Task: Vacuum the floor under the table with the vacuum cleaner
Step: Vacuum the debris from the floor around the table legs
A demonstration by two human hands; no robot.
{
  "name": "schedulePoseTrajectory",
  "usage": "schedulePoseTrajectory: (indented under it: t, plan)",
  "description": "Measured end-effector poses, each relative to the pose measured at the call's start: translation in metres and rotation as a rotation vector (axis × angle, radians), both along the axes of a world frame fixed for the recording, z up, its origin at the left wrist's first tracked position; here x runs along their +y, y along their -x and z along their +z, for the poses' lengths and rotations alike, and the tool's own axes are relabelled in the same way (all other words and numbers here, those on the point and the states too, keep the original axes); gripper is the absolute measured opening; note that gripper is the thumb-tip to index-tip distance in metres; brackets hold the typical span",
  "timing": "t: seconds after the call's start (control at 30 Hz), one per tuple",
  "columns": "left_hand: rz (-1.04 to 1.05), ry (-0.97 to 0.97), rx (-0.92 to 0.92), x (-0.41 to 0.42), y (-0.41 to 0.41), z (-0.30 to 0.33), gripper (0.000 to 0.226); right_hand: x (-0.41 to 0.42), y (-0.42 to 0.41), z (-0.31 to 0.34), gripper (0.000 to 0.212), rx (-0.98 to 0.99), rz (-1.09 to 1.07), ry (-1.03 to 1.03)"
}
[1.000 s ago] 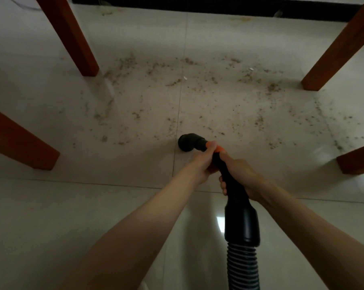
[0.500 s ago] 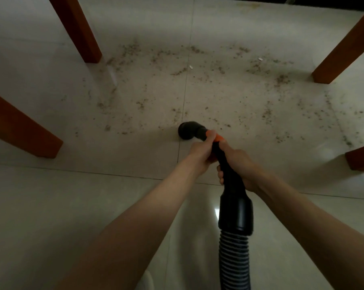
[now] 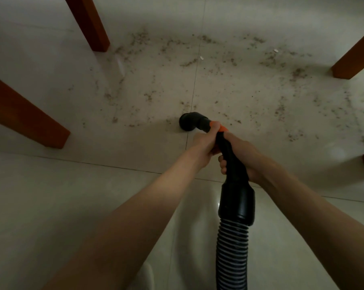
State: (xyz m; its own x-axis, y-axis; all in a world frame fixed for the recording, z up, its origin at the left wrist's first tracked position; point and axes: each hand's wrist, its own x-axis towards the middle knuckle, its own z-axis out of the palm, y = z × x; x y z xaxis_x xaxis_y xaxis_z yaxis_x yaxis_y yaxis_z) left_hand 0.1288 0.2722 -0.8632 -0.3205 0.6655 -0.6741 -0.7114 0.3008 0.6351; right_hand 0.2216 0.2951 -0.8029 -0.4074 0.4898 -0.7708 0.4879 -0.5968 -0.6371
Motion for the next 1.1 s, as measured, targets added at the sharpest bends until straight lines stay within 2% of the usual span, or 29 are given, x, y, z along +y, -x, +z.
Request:
schedulePoseTrajectory:
  t: [0.2,0.3,0.53,0.9,1.1]
  plan:
    - [-0.008,0.03,0.051,-0.002,0.008,0.014,0.04,0.005,0.004,0.001,0.045,0.036,0.019,0.052]
    - [0.001,0.038,0.075,-0.004,0.014,0.019,0.03,0.006,0.009,0.002,0.047,0.068,0.037,0.11]
    - [-0.02,-0.012,0.048,-0.008,0.024,0.017,0.023,0.004,0.018,0.001,0.04,0.026,0.067,0.05]
    - [0.002,-0.014,0.008,-0.016,0.046,0.002,0.043,-0.004,0.038,0.003,0.038,0.008,0.08,0.112]
    - [0.016,-0.026,0.015,-0.031,0.06,-0.003,0.043,-0.021,0.052,0.002,0.04,-0.007,0.091,0.076]
